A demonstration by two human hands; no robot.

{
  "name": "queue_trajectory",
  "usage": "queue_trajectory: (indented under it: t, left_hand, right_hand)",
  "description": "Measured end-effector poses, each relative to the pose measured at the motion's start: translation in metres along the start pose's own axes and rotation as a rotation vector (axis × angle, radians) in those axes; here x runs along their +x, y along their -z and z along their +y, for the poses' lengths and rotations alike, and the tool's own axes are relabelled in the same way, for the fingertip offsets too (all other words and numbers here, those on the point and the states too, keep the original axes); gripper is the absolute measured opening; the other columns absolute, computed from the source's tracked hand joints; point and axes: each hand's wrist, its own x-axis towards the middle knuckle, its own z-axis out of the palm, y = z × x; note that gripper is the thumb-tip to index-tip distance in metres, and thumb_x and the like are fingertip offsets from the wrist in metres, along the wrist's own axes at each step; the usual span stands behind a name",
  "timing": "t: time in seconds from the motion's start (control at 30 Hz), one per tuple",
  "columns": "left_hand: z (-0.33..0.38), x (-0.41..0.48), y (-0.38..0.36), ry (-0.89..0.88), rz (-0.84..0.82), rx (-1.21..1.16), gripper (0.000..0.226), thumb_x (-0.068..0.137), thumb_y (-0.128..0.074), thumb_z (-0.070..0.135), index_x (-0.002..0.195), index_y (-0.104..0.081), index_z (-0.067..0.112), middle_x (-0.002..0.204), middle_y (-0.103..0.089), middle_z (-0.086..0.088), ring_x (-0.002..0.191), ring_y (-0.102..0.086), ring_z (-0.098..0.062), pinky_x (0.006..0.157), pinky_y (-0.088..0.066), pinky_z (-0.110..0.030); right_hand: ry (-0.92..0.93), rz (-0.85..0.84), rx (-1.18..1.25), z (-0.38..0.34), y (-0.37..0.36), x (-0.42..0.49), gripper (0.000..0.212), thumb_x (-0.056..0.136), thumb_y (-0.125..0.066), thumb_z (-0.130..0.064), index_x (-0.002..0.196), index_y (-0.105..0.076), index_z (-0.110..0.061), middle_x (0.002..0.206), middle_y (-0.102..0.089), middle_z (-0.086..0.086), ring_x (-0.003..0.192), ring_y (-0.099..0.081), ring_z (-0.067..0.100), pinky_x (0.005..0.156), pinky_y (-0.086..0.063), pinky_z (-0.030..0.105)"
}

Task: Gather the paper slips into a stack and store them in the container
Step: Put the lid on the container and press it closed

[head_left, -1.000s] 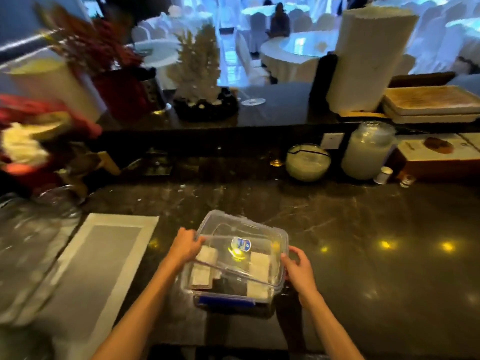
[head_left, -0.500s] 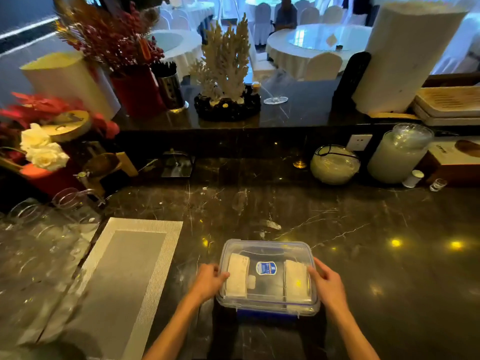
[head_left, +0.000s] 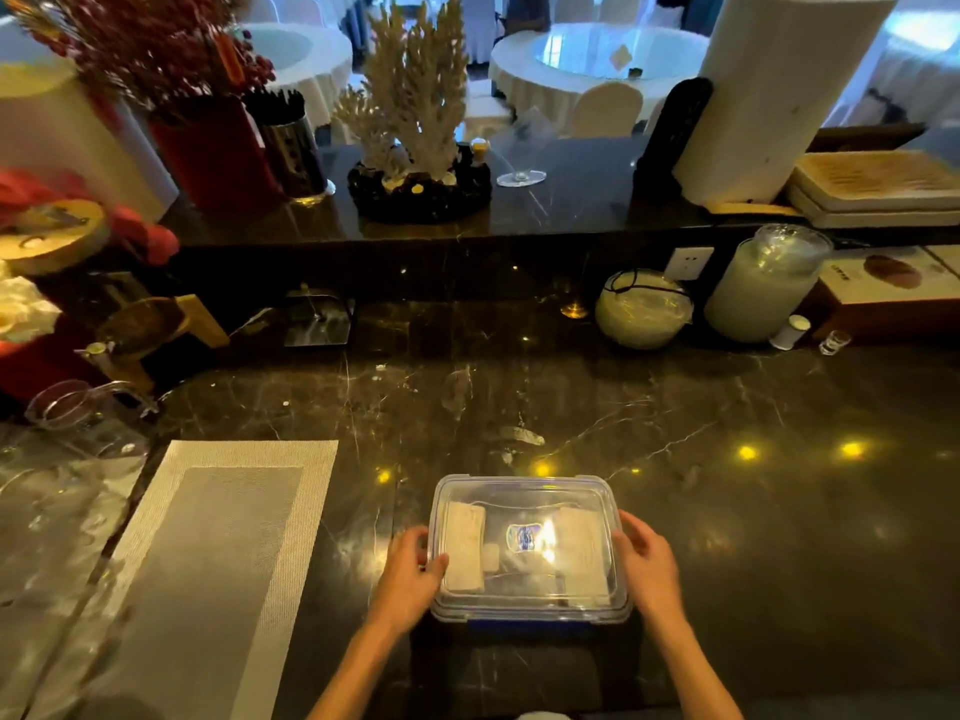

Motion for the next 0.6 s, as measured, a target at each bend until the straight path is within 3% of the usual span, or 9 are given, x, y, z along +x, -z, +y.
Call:
queue_trajectory:
  t: [0.23, 0.27, 0.33, 0.37, 0.43, 0.5, 0.6]
  left_hand:
    - [-0.004, 0.002, 0.003, 0.058, -0.043, -0.045, 0.049, 0.093, -0.063, 0.027, 0.137, -0.043, 0.018, 0.113, -0.059, -0.007, 0.094, -0.065, -0.017, 0.087, -0.059, -0.043]
    - [-0.005, 0.003, 0.003, 0.092, -0.057, -0.029, 0.055, 0.093, -0.062, 0.032, 0.141, -0.039, 0.018, 0.122, -0.059, -0.010, 0.103, -0.064, -0.021, 0.093, -0.056, -0.045]
    - [-0.004, 0.011, 0.002, 0.138, 0.003, 0.117, 0.067, 0.093, -0.056, 0.046, 0.149, -0.028, 0.019, 0.148, -0.040, -0.013, 0.133, -0.046, -0.030, 0.108, -0.041, -0.049]
    - [0.000, 0.016, 0.001, 0.124, 0.065, 0.195, 0.069, 0.093, -0.052, 0.050, 0.150, -0.025, 0.021, 0.154, -0.032, -0.012, 0.140, -0.036, -0.031, 0.111, -0.035, -0.050]
    - [0.017, 0.030, 0.001, 0.010, 0.173, 0.306, 0.062, 0.095, -0.047, 0.051, 0.148, -0.029, 0.023, 0.152, -0.034, -0.009, 0.140, -0.031, -0.029, 0.112, -0.032, -0.048]
    - [0.039, 0.049, 0.000, -0.145, 0.226, 0.356, 0.049, 0.096, -0.047, 0.045, 0.140, -0.043, 0.024, 0.141, -0.047, -0.005, 0.133, -0.038, -0.026, 0.110, -0.030, -0.045]
    - [0.068, 0.081, -0.004, -0.285, 0.172, 0.445, 0.045, 0.094, -0.051, 0.045, 0.136, -0.050, 0.026, 0.133, -0.056, -0.003, 0.132, -0.041, -0.025, 0.113, -0.021, -0.044]
  right_hand:
    - [0.010, 0.008, -0.051, 0.002, -0.003, -0.001, 0.039, 0.097, -0.055, -0.019, 0.136, -0.055, -0.015, 0.131, -0.057, 0.013, 0.115, -0.059, 0.025, 0.098, -0.052, 0.041]
    - [0.036, 0.039, -0.130, 0.003, -0.005, -0.002, 0.039, 0.097, -0.055, -0.020, 0.136, -0.055, -0.016, 0.129, -0.058, 0.012, 0.116, -0.058, 0.025, 0.098, -0.051, 0.043]
    - [0.175, 0.164, -0.356, 0.006, -0.008, -0.009, 0.038, 0.096, -0.056, -0.020, 0.134, -0.056, -0.015, 0.125, -0.059, 0.009, 0.116, -0.053, 0.024, 0.096, -0.048, 0.037]
    - [0.283, 0.222, -0.423, 0.006, -0.011, -0.014, 0.037, 0.096, -0.056, -0.018, 0.132, -0.057, -0.015, 0.123, -0.060, 0.008, 0.114, -0.052, 0.022, 0.093, -0.046, 0.033]
    - [0.464, 0.217, -0.484, 0.002, -0.018, -0.024, 0.035, 0.097, -0.053, -0.022, 0.131, -0.058, -0.018, 0.126, -0.061, 0.006, 0.117, -0.051, 0.019, 0.094, -0.043, 0.029]
    - [0.548, 0.079, -0.610, 0.005, -0.028, -0.032, 0.044, 0.100, -0.039, -0.037, 0.142, -0.048, -0.025, 0.147, -0.048, 0.001, 0.138, -0.040, 0.020, 0.111, -0.038, 0.036]
    - [0.601, -0.080, -0.927, 0.023, -0.045, -0.035, 0.059, 0.099, -0.016, -0.053, 0.155, -0.013, -0.035, 0.164, -0.004, -0.005, 0.153, 0.001, 0.021, 0.124, -0.008, 0.046]
